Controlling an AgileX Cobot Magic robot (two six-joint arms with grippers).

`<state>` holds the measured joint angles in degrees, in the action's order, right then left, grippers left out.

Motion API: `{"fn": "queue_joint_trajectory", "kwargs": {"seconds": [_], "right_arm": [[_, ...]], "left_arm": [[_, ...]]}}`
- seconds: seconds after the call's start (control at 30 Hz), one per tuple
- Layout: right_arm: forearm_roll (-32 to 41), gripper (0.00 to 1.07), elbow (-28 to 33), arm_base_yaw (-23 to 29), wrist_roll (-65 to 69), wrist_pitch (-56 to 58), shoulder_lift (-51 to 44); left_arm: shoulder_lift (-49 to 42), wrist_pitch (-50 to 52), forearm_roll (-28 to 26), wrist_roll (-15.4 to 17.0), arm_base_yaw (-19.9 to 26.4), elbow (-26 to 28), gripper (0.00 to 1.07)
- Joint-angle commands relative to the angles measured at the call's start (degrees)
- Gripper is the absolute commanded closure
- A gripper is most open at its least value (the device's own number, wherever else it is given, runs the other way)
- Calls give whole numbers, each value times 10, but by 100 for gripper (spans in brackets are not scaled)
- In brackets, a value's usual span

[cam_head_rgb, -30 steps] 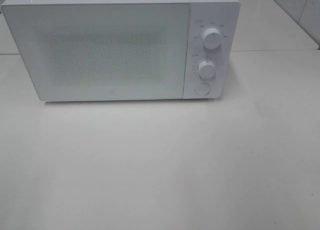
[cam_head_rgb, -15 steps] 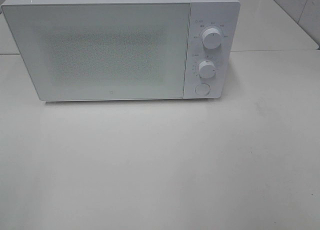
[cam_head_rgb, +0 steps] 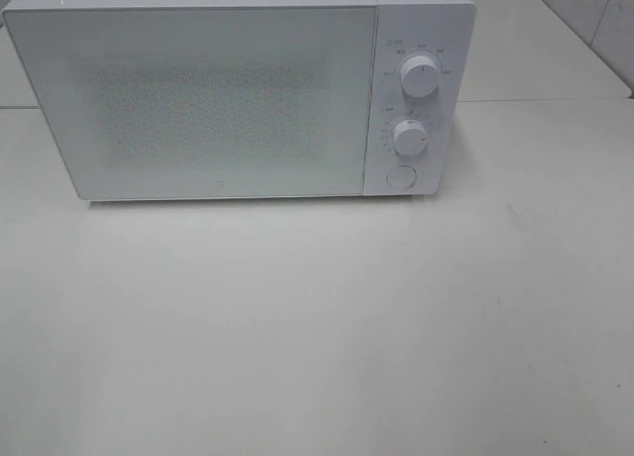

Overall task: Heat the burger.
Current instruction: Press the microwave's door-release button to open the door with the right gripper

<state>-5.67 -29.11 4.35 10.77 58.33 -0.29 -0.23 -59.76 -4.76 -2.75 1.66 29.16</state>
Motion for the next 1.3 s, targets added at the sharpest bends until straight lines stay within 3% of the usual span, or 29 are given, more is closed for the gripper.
{"fn": "queue_joint_trajectory", "kwargs": {"seconds": [0.03,0.3,0.63,1.3], "right_arm": [[1,39,1,-5,-5,-7,-14],[1,39,-11,-5,-5,-5,-5],[2,39,-24,-5,-5,-58,85],[1,39,-21,-4,-5,-299,339]], "left_arm": [[-11,3,1,1,1,-2,6],[-11,3,1,1,1,-2,6],[-11,3,1,1,1,-2,6],[-11,3,1,1,1,-2,6]]}}
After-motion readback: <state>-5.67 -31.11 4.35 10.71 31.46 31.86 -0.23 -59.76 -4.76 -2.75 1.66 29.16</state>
